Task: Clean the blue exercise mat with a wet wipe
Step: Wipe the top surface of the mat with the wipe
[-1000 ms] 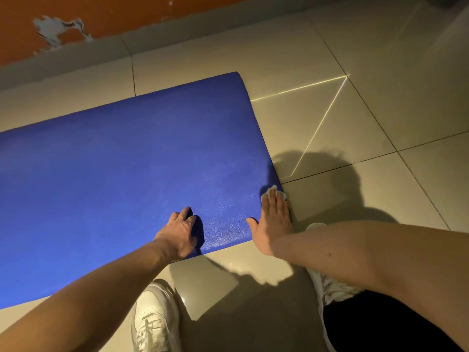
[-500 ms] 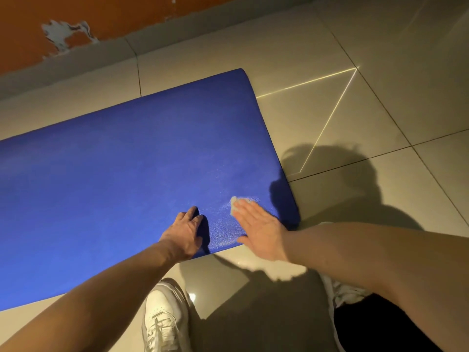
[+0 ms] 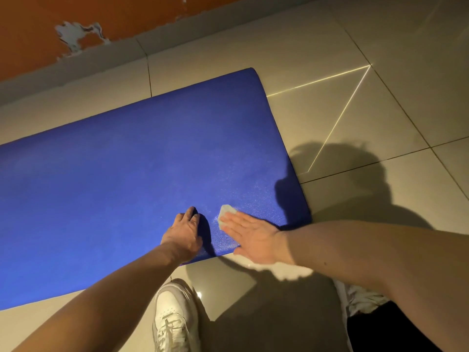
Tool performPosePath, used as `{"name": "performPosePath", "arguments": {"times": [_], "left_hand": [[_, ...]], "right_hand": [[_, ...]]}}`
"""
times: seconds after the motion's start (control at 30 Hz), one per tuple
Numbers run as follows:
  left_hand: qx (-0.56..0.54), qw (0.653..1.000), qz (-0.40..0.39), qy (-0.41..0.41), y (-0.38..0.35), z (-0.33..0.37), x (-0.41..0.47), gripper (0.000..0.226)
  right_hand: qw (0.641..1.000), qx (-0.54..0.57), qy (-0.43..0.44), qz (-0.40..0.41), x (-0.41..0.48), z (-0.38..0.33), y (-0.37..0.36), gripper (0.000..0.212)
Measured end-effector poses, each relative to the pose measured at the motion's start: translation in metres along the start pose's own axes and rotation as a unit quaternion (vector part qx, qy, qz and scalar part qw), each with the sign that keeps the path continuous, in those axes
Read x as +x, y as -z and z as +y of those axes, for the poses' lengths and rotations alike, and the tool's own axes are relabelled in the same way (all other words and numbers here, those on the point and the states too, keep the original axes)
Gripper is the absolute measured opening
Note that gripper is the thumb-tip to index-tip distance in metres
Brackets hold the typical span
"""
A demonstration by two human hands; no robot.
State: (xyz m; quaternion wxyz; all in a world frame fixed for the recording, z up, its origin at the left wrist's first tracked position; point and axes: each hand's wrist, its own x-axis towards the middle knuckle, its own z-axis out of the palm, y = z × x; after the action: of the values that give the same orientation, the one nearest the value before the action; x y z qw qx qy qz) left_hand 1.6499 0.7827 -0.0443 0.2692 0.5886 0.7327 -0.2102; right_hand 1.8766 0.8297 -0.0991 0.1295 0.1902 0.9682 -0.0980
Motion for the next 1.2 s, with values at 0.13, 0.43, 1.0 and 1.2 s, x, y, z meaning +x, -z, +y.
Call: {"name": "performPosePath", "arguments": {"times": [0.13, 0.43, 1.0, 1.2], "left_hand": [[0.003, 1.0, -0.004, 0.007, -0.003, -0.005, -0.002, 0.071], [-0.004, 0.998, -0.016, 0.066, 0.0, -0.024, 0.007, 0.073], [-0.033, 0.998, -0.004, 0.06, 0.009, -0.038, 0.02, 0.075], [-0.04, 0.996, 0.023, 0.07, 0.019, -0.042, 0.037, 0.075]], "right_hand": [[0.99, -0.021, -0.136, 0.034, 0.019, 0.05, 0.012, 0.075], [0.988, 0.1, -0.115, -0.033, 0.042, -0.03, 0.021, 0.074], [0.963, 0.125, -0.239, -0.007, 0.089, 0.007, 0.035, 0.076], [0.996, 0.054, -0.064, -0.022, 0.094, -0.005, 0.033, 0.07]]}}
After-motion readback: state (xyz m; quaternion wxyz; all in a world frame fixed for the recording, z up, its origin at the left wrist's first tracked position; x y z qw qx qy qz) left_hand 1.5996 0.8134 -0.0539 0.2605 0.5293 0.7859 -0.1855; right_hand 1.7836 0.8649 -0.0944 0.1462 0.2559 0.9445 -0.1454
